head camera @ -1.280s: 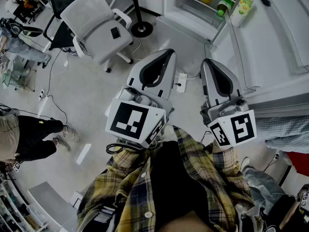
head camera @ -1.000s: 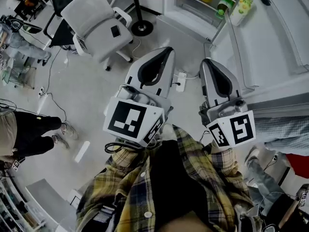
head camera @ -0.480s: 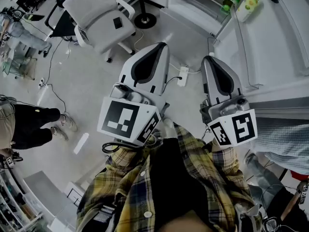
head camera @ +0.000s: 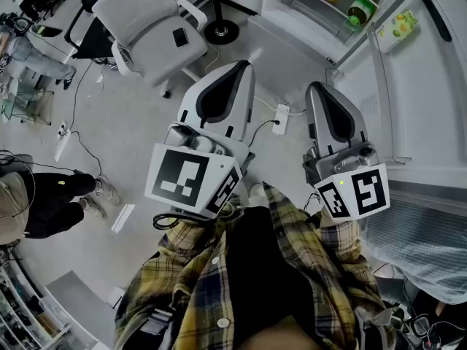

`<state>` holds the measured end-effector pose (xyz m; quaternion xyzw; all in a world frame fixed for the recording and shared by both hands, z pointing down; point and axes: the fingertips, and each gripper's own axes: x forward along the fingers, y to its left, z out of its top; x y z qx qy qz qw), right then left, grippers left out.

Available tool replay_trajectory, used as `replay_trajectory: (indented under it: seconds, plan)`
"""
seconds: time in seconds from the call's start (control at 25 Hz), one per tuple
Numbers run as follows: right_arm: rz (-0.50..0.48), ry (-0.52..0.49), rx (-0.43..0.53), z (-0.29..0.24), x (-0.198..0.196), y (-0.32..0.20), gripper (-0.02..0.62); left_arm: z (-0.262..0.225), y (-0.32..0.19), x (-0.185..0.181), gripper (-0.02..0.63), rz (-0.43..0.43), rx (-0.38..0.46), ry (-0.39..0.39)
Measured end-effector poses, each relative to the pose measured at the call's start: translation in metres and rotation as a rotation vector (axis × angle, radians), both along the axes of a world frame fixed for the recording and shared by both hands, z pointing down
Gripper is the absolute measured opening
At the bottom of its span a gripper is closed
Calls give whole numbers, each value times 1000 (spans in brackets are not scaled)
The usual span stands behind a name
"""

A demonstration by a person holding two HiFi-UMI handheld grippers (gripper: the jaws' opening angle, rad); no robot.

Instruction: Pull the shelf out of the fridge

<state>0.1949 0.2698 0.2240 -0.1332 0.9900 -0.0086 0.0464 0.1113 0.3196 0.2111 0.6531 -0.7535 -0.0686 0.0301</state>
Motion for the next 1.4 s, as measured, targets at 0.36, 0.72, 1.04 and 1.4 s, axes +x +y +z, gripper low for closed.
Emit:
replay_trajectory:
  seconds: [0.36,0.72,1.04,1.4]
  plan:
    - [47,-15,-2,-7,-85,-22,17,-3,-29,-83,3,69,-6,-11]
    - [96,-5,-17,1,-132,-37,17,11,-55,-125,3,146,-22,9]
    - [152,31,-41,14,-134,-80,17,26,-104,-130,3,199,-46,37]
    - [118,7,0,7,-136,-162,17,14,-187,-130,3,168,5,10]
